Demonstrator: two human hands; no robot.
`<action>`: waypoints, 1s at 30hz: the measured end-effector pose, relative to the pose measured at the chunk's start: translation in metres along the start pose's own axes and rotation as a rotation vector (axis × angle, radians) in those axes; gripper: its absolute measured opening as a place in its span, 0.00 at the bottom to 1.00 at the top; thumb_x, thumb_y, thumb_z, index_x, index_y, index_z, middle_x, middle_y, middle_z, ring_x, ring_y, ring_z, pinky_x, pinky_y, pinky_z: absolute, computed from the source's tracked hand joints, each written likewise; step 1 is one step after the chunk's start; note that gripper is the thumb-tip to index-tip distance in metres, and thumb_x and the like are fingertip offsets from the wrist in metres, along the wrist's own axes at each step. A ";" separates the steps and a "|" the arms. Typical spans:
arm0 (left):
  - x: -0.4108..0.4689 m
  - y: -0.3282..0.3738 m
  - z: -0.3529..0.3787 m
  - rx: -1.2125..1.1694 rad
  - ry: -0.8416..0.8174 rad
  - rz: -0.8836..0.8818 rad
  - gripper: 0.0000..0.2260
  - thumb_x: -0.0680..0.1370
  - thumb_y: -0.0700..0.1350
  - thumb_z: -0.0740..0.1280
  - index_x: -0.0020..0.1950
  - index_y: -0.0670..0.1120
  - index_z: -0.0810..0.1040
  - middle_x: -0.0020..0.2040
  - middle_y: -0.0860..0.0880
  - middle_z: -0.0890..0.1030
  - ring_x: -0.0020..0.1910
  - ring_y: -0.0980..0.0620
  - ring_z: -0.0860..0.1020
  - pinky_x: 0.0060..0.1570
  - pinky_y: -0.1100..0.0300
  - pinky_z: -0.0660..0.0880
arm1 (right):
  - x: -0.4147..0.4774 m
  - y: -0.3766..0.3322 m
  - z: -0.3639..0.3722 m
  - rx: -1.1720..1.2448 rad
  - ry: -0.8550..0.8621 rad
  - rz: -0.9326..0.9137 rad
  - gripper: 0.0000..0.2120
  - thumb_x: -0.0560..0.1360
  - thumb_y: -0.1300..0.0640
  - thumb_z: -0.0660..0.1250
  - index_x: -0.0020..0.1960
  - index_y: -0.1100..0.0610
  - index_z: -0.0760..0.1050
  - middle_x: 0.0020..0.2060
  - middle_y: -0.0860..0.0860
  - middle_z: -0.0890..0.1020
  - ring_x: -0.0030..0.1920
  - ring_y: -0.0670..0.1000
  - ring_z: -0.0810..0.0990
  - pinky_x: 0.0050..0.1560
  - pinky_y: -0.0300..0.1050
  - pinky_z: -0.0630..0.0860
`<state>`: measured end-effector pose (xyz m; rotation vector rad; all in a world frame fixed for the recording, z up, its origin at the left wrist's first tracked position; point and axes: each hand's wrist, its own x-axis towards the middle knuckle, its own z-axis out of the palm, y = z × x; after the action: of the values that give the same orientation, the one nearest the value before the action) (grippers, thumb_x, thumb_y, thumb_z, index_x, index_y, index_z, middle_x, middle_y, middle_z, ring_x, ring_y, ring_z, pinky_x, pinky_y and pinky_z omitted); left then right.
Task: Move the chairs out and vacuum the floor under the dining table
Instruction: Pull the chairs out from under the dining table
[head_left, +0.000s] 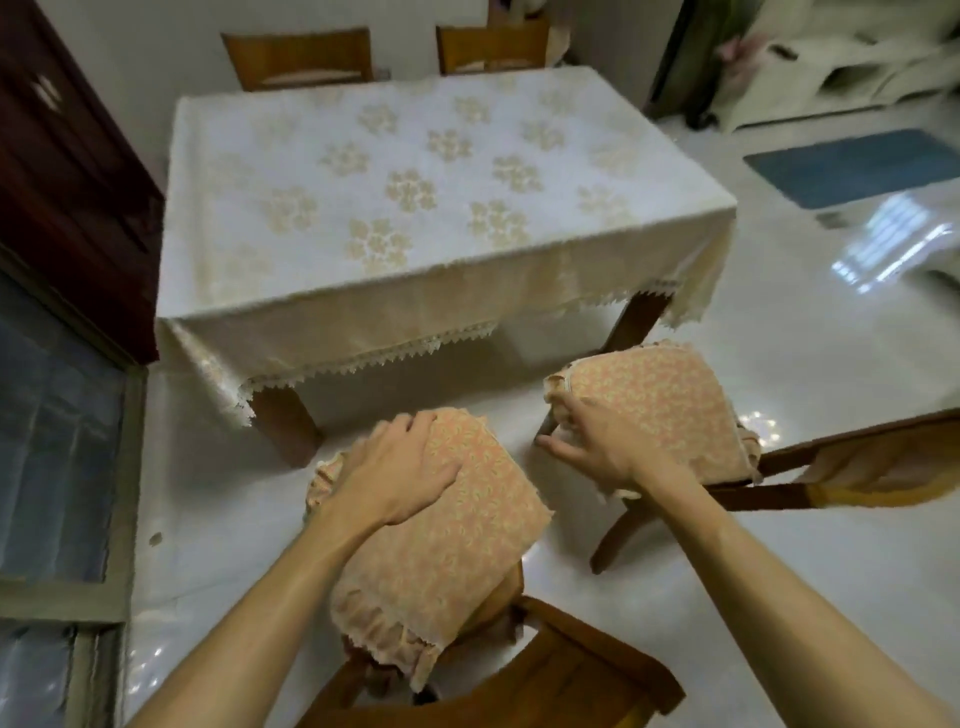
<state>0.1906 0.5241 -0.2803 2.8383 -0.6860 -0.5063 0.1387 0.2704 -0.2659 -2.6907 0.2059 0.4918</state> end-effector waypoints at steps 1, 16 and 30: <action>0.004 0.014 -0.012 0.013 0.030 0.019 0.32 0.78 0.67 0.56 0.76 0.51 0.59 0.69 0.47 0.71 0.66 0.45 0.71 0.63 0.48 0.72 | -0.010 0.007 -0.017 -0.002 0.041 0.003 0.33 0.78 0.38 0.61 0.78 0.51 0.57 0.70 0.54 0.71 0.62 0.53 0.76 0.62 0.48 0.72; 0.045 0.364 -0.056 0.096 0.221 0.388 0.34 0.78 0.68 0.56 0.78 0.52 0.54 0.73 0.49 0.68 0.69 0.49 0.69 0.66 0.50 0.71 | -0.208 0.286 -0.183 -0.061 0.453 0.191 0.36 0.74 0.30 0.59 0.77 0.43 0.56 0.65 0.49 0.73 0.59 0.50 0.76 0.57 0.49 0.76; 0.097 0.700 -0.008 0.169 0.178 0.793 0.35 0.78 0.67 0.56 0.79 0.49 0.54 0.68 0.46 0.71 0.62 0.47 0.73 0.58 0.52 0.75 | -0.380 0.540 -0.243 0.115 0.588 0.541 0.36 0.74 0.31 0.62 0.77 0.41 0.55 0.69 0.47 0.70 0.64 0.49 0.73 0.63 0.51 0.74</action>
<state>-0.0124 -0.1353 -0.1263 2.3987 -1.7401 -0.0599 -0.2527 -0.2925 -0.1089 -2.5704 1.1016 -0.1862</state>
